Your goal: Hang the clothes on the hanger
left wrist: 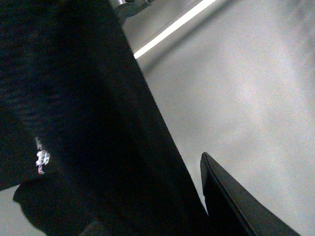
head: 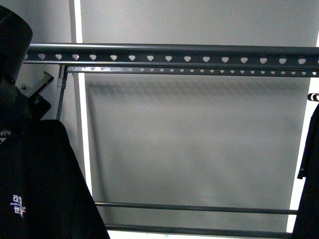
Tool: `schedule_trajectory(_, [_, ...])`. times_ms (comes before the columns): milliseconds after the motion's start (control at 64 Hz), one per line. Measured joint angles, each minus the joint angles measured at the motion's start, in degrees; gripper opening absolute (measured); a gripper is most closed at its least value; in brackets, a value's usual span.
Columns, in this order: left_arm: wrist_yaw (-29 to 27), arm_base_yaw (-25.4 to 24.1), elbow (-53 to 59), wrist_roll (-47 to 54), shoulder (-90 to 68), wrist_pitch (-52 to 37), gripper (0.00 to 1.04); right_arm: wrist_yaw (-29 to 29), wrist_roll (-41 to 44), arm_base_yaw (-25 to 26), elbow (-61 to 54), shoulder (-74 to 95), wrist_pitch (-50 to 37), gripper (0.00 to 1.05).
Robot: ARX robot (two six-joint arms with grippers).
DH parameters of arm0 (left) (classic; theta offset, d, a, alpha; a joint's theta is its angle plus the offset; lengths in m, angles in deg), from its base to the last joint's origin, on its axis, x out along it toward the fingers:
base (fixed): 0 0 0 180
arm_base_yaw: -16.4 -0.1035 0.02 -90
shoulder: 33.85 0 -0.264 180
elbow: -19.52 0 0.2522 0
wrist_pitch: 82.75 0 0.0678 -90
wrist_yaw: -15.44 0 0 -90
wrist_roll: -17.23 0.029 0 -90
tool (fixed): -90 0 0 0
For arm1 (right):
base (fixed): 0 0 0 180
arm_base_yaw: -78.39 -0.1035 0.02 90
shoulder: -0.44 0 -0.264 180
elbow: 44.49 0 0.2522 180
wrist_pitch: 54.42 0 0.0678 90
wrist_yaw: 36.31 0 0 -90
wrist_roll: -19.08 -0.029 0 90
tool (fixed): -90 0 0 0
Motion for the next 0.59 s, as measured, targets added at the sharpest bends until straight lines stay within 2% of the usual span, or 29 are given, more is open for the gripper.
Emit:
schedule_trajectory(62, [0.17,-0.04,1.62,-0.13,0.33,-0.74,0.22,0.0,0.0,0.0,0.0,0.0,0.0,0.97])
schedule_trajectory(172, [1.27,0.02,7.65,2.19,3.08,-4.26,0.04,0.0,0.0,0.0,0.0,0.0,0.0,0.97])
schedule_trajectory(359, [6.88,1.38,16.57,7.61,10.03,-10.05,0.04,0.02,0.0,0.0,0.0,0.0,0.0,0.97])
schedule_trajectory(500, [16.94,4.59,27.02,17.68,19.67,-16.83,0.04,0.0,0.0,0.0,0.0,0.0,0.0,0.97])
schedule_trajectory(594, [26.71,5.86,33.73,27.26,28.22,-18.99,0.04,0.0,0.0,0.0,0.0,0.0,0.0,0.97])
